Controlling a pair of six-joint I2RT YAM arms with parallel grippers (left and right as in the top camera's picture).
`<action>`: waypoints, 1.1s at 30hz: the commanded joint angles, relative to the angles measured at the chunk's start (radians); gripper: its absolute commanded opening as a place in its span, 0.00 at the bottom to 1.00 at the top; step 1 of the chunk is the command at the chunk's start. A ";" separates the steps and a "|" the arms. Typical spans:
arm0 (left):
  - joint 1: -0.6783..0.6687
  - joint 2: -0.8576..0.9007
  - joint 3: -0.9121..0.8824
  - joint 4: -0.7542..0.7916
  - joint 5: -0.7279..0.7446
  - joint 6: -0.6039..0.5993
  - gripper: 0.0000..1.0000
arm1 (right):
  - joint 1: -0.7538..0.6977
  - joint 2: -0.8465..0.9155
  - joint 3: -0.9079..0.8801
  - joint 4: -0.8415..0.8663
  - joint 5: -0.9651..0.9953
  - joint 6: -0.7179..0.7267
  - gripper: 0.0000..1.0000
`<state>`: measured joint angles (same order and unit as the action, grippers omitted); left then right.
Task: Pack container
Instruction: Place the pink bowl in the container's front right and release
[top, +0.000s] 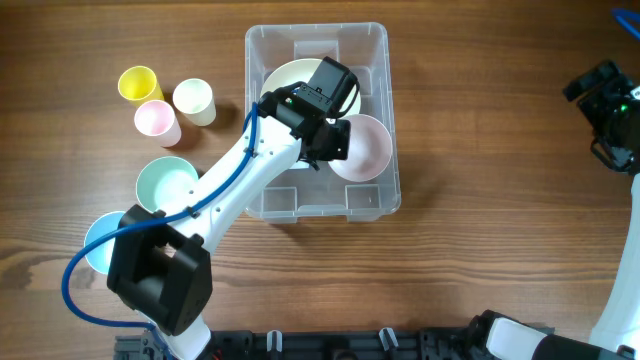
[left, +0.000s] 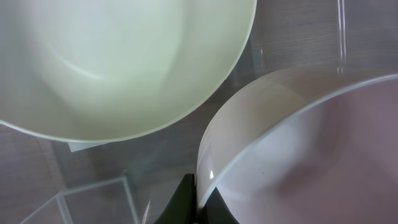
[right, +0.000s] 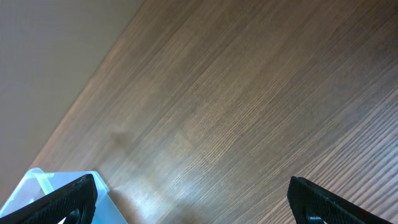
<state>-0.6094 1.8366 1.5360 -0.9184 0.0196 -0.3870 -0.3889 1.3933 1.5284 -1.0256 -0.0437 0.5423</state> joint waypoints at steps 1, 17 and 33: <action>0.000 0.010 -0.003 -0.015 -0.029 -0.014 0.04 | 0.002 0.008 0.010 0.001 0.014 0.009 1.00; -0.006 0.072 -0.023 0.021 -0.013 -0.040 0.32 | 0.002 0.008 0.010 0.001 0.014 0.009 1.00; 0.435 -0.392 0.203 -0.635 -0.206 -0.150 0.59 | 0.002 0.008 0.010 0.001 0.014 0.009 1.00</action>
<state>-0.3344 1.5063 1.7386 -1.4738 -0.1089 -0.4931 -0.3889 1.3933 1.5284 -1.0256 -0.0437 0.5423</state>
